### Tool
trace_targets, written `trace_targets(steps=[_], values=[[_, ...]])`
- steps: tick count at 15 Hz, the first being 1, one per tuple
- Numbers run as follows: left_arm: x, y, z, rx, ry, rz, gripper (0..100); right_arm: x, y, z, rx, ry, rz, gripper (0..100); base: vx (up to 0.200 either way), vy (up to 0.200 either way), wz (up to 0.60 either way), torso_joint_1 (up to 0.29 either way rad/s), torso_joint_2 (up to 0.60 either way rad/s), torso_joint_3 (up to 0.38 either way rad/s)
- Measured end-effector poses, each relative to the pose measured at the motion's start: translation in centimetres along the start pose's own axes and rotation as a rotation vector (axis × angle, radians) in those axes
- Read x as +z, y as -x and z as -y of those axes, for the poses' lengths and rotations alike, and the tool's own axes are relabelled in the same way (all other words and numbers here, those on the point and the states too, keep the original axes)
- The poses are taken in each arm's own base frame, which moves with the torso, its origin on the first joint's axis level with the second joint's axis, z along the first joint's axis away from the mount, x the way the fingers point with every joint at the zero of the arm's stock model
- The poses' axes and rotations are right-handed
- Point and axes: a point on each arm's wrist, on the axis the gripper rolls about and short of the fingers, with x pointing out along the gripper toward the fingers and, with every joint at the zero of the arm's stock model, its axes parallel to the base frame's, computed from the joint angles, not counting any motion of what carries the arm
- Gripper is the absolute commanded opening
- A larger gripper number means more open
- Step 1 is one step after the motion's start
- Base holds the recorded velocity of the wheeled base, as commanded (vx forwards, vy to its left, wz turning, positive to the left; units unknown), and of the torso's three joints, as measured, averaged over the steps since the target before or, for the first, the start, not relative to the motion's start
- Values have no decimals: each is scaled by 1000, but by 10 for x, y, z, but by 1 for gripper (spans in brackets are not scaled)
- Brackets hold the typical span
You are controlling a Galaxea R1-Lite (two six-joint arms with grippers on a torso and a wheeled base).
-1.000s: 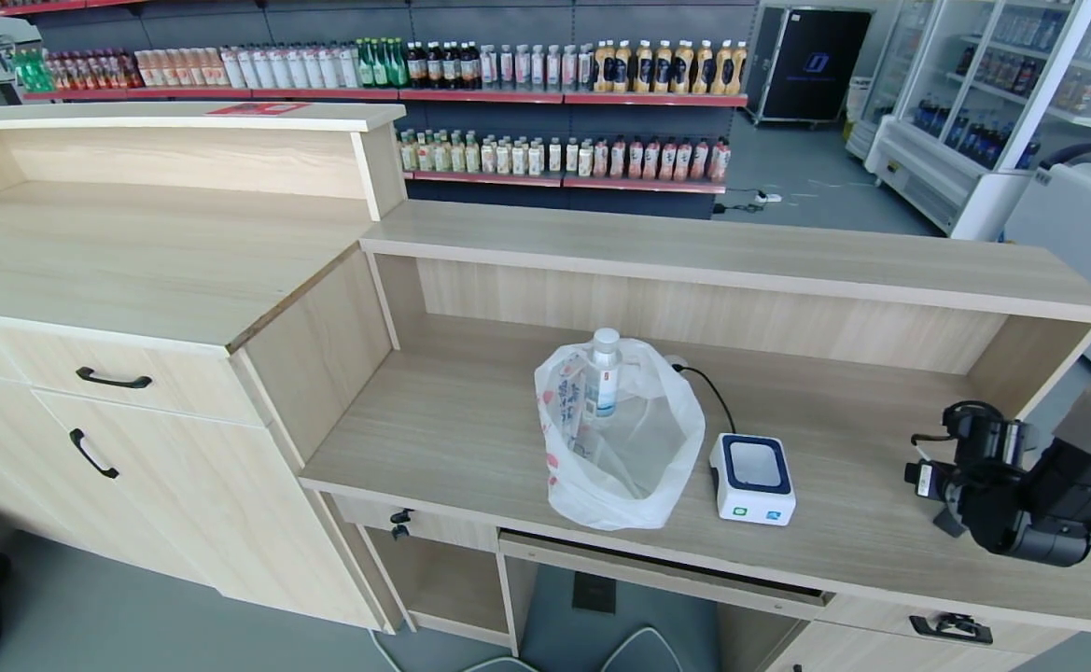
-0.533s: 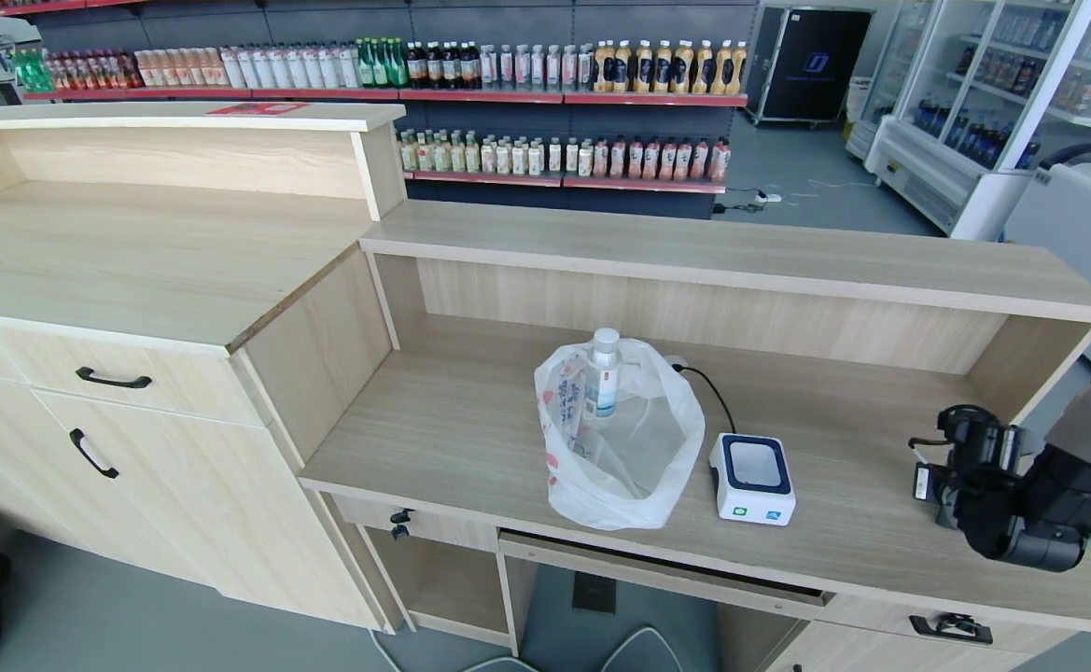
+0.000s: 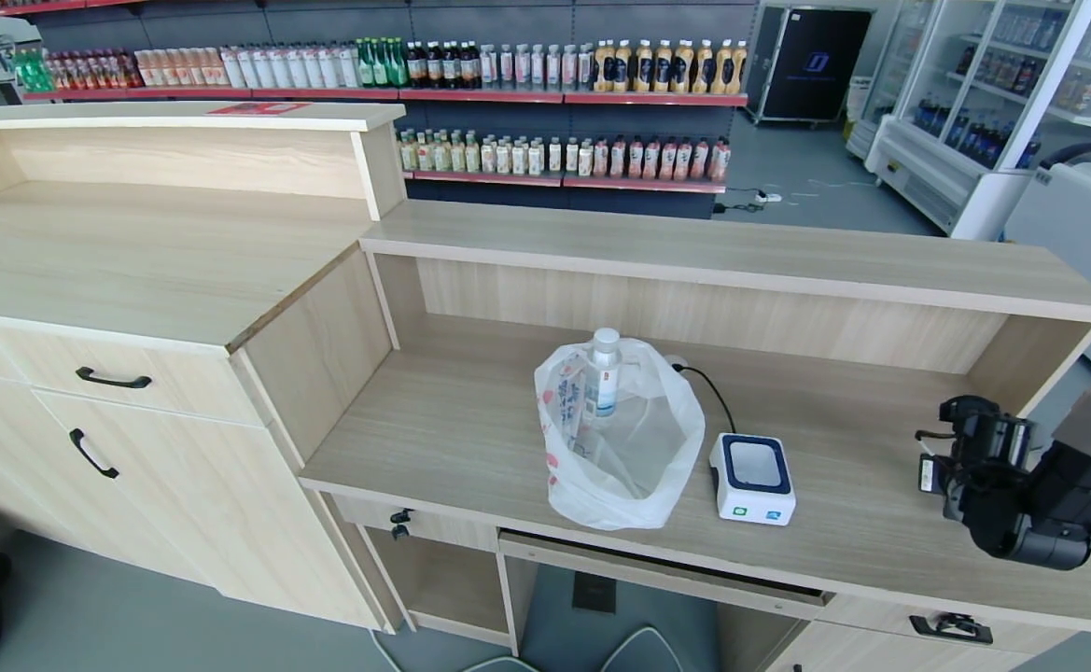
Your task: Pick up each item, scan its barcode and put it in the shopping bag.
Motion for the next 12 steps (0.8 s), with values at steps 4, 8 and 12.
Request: trace_targets(steps=[4,8,12], values=[[0,0,0,-1,0,0,100,52,35,13,253,-85,51,0,0,0,0,0,0,0],[0,0,0,0,0,0,100,140,136,49,825,-183,89,0,0,0,0,0,0,0],[0,0,0,-1,0,0,100,185,267,93,1444,-261,65,0,0,0,0,0,0,0]])
